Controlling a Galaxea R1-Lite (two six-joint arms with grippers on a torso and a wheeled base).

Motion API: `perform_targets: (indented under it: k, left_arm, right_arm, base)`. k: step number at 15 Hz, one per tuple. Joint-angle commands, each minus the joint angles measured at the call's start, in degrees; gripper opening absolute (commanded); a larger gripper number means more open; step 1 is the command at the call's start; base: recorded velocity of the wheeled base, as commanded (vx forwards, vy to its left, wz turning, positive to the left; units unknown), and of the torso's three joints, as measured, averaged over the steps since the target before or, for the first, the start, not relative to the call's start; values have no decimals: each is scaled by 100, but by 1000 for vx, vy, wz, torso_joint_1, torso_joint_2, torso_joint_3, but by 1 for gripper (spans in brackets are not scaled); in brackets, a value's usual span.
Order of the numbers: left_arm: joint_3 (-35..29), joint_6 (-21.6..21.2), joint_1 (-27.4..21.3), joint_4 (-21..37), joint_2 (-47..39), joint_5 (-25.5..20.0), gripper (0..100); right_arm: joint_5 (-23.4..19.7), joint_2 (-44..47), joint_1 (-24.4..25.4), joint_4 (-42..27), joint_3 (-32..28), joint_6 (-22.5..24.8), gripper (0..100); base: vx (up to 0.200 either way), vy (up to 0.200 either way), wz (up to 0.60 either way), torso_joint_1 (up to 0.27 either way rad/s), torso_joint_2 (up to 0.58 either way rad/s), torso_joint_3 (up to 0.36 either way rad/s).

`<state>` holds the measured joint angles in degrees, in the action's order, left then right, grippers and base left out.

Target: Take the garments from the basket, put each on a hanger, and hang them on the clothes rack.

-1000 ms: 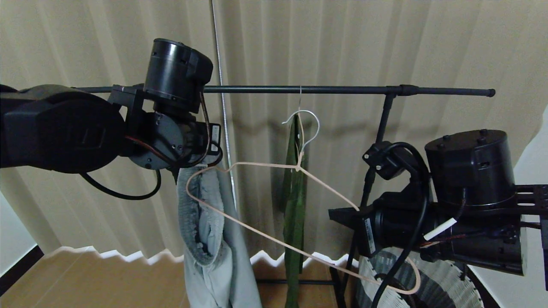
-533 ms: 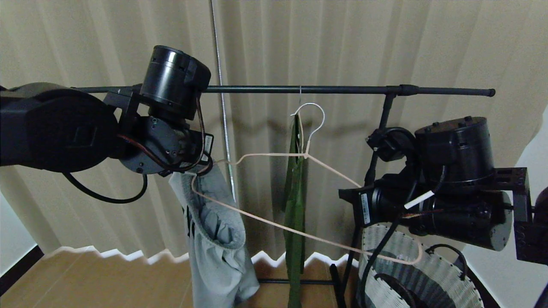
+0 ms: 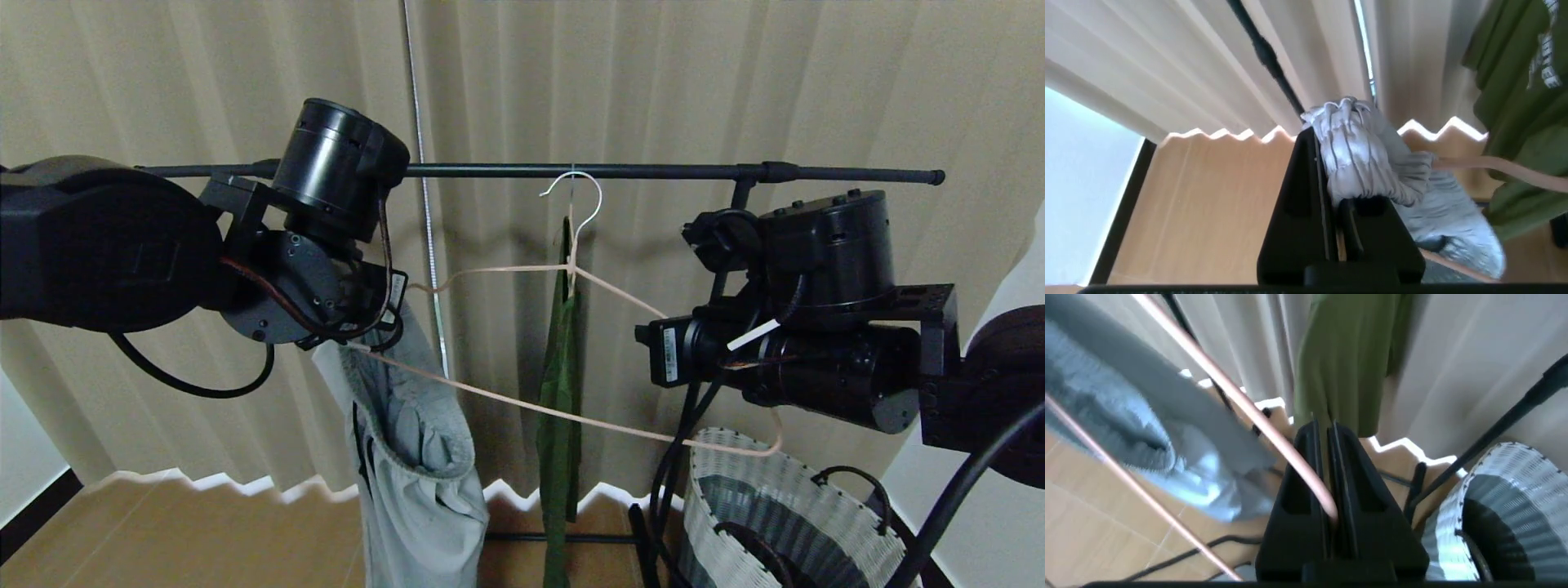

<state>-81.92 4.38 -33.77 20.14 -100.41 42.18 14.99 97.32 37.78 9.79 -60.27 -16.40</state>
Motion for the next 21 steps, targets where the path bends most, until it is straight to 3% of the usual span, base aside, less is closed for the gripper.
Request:
perform_targets:
  k: [1,7,11,15,18,21]
  left_arm:
    - [-43,2,11,69,22,1,0]
    - [-43,-271,-7,350,101,1,0]
    - [-395,222,-16,350,-295,10,0]
    - [-650,450,55,386,-479,10,0]
    - [-729,459,81,377,-470,10,0]
    - [-729,389,55,333,-286,-193,0]
  right_arm:
    - [188,182,-25,-3,-125,22,0]
    - [250,402,-201,14,-389,22,0]
    - [188,393,151,23,-433,-57,0]
    - [170,420,819,-3,-380,-707,0]
    - [188,639,986,14,-204,-1243,0]
    - [100,692,986,5,-90,-1217,0]
  base:
    - [0,0,0,0,0,0]
    - [0,0,0,0,0,0]
    - [0,0,0,0,0,0]
    - [0,0,0,0,0,0]
    - [0,0,0,0,0,0]
    - [0,0,0,0,0,0]
